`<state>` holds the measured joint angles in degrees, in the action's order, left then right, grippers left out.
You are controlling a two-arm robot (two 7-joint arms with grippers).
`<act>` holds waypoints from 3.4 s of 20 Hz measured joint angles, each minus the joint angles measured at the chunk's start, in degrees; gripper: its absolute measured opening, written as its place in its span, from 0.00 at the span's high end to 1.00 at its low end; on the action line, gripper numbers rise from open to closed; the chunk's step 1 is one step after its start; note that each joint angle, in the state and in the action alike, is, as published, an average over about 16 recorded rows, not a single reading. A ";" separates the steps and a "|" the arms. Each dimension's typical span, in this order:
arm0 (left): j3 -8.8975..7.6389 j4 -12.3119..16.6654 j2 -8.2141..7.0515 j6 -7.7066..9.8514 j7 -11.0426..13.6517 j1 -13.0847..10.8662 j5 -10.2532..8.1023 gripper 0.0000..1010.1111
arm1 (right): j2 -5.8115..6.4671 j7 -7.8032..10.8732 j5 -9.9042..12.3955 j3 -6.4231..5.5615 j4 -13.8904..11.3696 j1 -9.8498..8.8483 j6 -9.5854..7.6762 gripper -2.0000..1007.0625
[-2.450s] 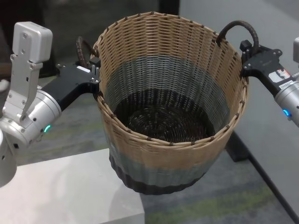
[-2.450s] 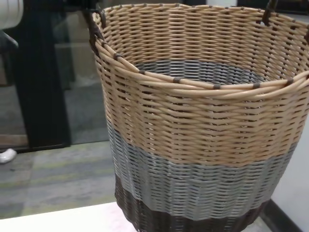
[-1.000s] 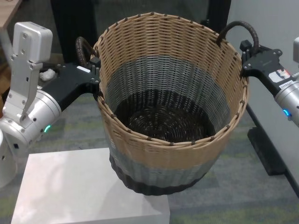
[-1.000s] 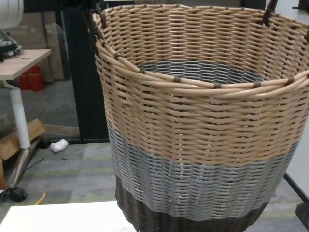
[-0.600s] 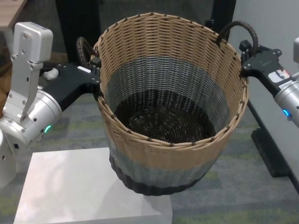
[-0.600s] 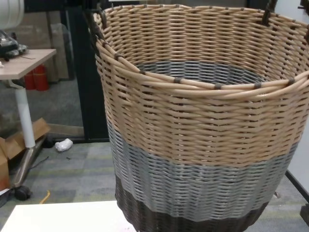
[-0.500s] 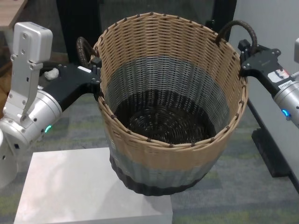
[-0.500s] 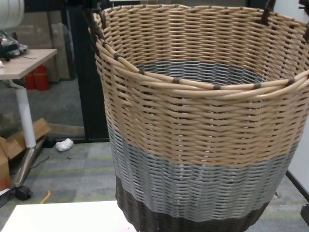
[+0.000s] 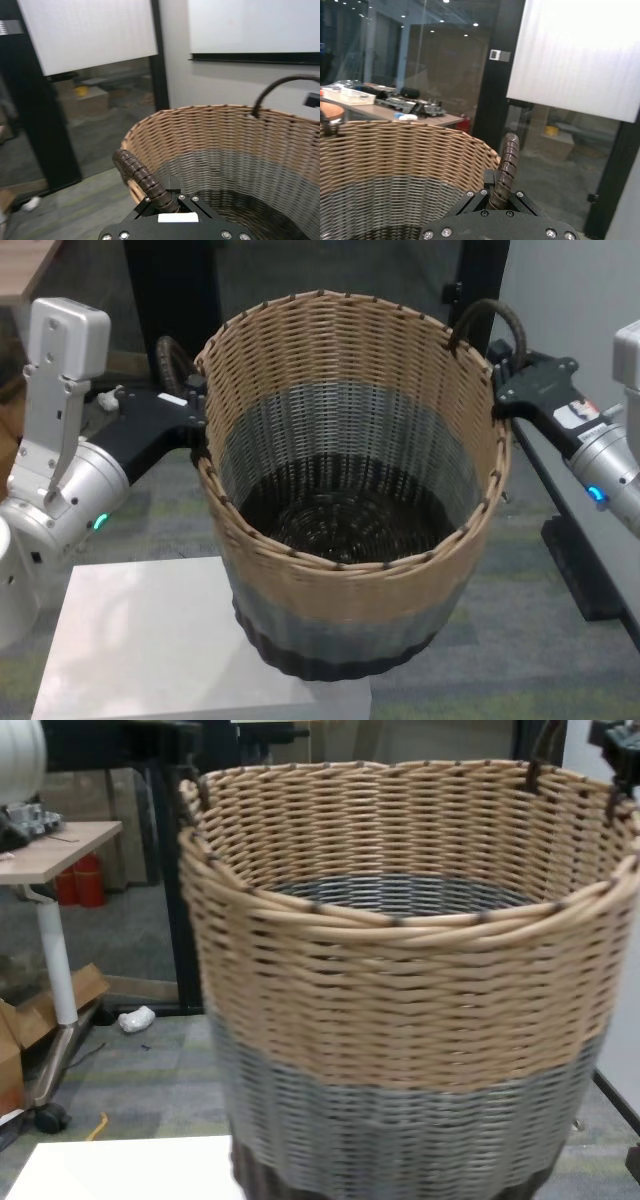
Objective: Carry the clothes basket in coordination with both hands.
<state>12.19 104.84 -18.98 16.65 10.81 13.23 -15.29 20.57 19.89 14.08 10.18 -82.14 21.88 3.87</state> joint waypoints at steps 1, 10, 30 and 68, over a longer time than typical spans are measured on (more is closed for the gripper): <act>-0.27 -0.02 0.04 0.07 -0.34 -0.16 0.26 1.00 | -0.11 0.18 0.13 0.25 -0.24 -0.06 -0.68 0.99; -4.03 0.34 -0.10 -0.39 -3.54 -2.89 3.41 1.00 | -0.84 1.54 1.14 4.00 -1.23 0.69 -7.75 0.99; -10.62 -2.70 0.80 -2.34 -5.01 -6.35 6.45 1.00 | -3.71 3.62 -0.91 13.11 5.46 7.38 -10.75 0.99; -14.41 -22.00 4.73 -4.75 -1.58 1.46 8.35 1.00 | -12.57 4.19 -7.76 18.23 26.78 17.43 -4.29 0.99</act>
<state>-2.23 82.84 -14.25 11.89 9.22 14.69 -6.94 8.00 24.07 6.33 28.41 -55.36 39.31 -0.42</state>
